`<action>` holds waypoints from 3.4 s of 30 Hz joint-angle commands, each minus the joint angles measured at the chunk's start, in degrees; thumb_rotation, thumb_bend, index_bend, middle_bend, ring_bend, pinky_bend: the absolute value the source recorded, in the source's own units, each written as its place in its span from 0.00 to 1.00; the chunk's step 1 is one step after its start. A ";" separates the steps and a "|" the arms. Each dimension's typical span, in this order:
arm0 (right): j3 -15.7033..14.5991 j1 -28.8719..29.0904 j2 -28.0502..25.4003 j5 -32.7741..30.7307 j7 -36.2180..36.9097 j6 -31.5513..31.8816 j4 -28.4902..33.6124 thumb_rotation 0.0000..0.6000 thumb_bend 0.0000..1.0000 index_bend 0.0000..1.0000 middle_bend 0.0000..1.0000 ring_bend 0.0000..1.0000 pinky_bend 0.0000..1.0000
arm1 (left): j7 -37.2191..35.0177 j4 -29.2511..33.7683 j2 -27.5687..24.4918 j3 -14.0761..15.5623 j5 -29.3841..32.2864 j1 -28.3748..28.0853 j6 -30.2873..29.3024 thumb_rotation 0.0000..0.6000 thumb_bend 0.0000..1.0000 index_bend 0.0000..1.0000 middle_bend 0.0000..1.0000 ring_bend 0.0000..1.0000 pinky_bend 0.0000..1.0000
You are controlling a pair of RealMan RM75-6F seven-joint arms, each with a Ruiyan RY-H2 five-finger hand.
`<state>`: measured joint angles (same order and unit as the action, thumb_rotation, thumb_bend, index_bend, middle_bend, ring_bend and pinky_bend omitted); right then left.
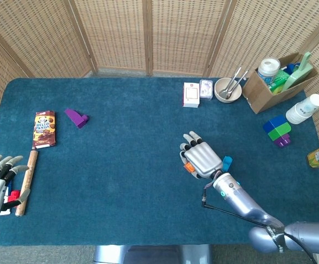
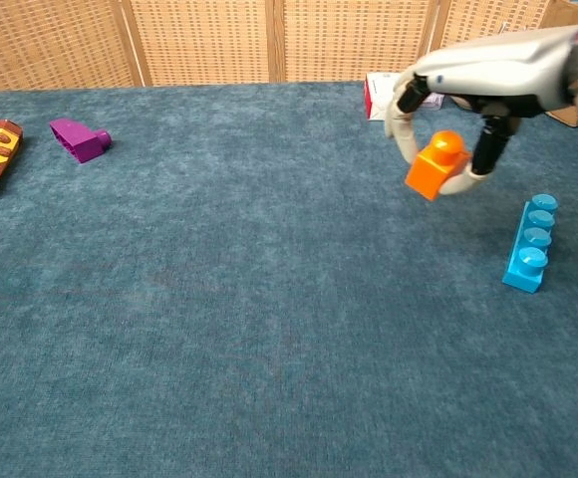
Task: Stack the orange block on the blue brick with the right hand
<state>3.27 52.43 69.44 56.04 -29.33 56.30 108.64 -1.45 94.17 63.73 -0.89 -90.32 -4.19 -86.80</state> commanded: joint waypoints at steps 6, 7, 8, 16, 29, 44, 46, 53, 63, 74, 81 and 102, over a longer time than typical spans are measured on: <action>-2.02 -3.37 -3.16 5.14 4.92 -1.25 0.10 1.00 0.23 0.63 0.28 0.07 0.08 | 1.53 1.46 -0.64 0.07 0.00 0.05 -0.18 1.00 0.33 0.30 0.19 0.14 0.07; -2.31 -3.87 -3.48 5.94 5.68 -1.45 -0.16 1.00 0.23 0.63 0.28 0.07 0.08 | 1.87 1.76 -0.74 0.10 -0.01 0.04 -0.16 1.00 0.33 0.30 0.19 0.15 0.07; -2.53 -4.22 -3.72 6.55 6.26 -1.63 -0.37 1.00 0.23 0.63 0.28 0.07 0.08 | 2.10 2.00 -0.80 0.12 -0.03 0.04 -0.16 1.00 0.33 0.30 0.19 0.14 0.07; -3.78 -6.61 -5.75 11.29 10.55 -2.94 -2.33 1.00 0.22 0.63 0.28 0.07 0.08 | 4.09 3.71 -0.95 0.36 -0.06 0.15 -0.14 1.00 0.33 0.30 0.19 0.14 0.07; -5.32 -9.20 -7.09 22.60 24.26 -6.51 -8.83 1.00 0.21 0.63 0.28 0.06 0.08 | 8.07 7.40 -1.58 1.02 -0.33 1.22 -1.29 1.00 0.33 0.30 0.19 0.14 0.07; -6.87 -10.75 -5.94 34.55 34.99 -4.48 -16.45 1.00 0.20 0.63 0.28 0.06 0.08 | 11.28 10.11 -1.68 1.29 -0.63 2.18 -2.31 1.00 0.33 0.30 0.19 0.14 0.07; -7.01 -10.90 -5.83 35.24 35.70 -4.32 -16.84 1.00 0.20 0.63 0.28 0.06 0.08 | 11.53 10.37 -1.69 1.27 -0.67 2.24 -2.39 1.00 0.33 0.30 0.19 0.14 0.07; -7.06 -10.90 -5.21 36.81 35.91 -4.34 -18.68 1.00 0.19 0.63 0.28 0.06 0.08 | 12.16 10.83 -1.60 1.34 -0.71 2.42 -2.37 1.00 0.33 0.30 0.19 0.14 0.07; -7.02 -11.63 -4.31 37.34 36.14 -3.84 -20.92 1.00 0.19 0.63 0.28 0.06 0.08 | 12.93 11.43 -1.65 1.18 -0.82 2.45 -2.35 1.00 0.33 0.30 0.19 0.14 0.07; -7.34 -12.30 -4.83 37.80 36.05 -3.70 -21.12 1.00 0.18 0.63 0.28 0.06 0.08 | 13.63 11.97 -1.51 1.02 -1.01 2.19 -1.94 1.00 0.33 0.30 0.18 0.14 0.07; -7.16 -12.47 -3.93 37.57 35.73 -4.06 -21.92 1.00 0.18 0.63 0.28 0.06 0.08 | 13.34 11.70 -1.42 1.02 -0.97 2.24 -1.93 1.00 0.33 0.30 0.18 0.14 0.07; -6.20 -12.64 -3.06 35.83 31.37 -5.32 -20.52 1.00 0.18 0.63 0.28 0.06 0.08 | 11.71 10.50 -1.24 1.03 -0.56 2.34 -1.68 1.00 0.33 0.29 0.18 0.14 0.07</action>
<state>-3.04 39.79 66.57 92.01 2.34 51.02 87.82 10.27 104.68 62.48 0.13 -90.89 -1.84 -88.49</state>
